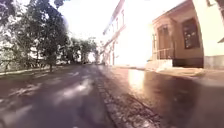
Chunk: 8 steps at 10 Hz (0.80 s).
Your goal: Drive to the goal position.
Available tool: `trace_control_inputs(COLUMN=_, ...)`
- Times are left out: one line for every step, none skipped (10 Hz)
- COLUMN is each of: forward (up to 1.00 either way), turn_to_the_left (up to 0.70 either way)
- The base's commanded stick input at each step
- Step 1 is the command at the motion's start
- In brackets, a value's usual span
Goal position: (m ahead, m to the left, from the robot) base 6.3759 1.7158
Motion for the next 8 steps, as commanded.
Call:
trace_control_inputs(forward=0.50, turn_to_the_left=0.35)
trace_control_inputs(forward=0.50, turn_to_the_left=0.50)
trace_control_inputs(forward=0.50, turn_to_the_left=0.33)
trace_control_inputs(forward=0.50, turn_to_the_left=0.00)
trace_control_inputs(forward=0.50, turn_to_the_left=0.00)
trace_control_inputs(forward=0.50, turn_to_the_left=0.00)
trace_control_inputs(forward=0.50, turn_to_the_left=0.00)
trace_control_inputs(forward=0.50, turn_to_the_left=0.00)
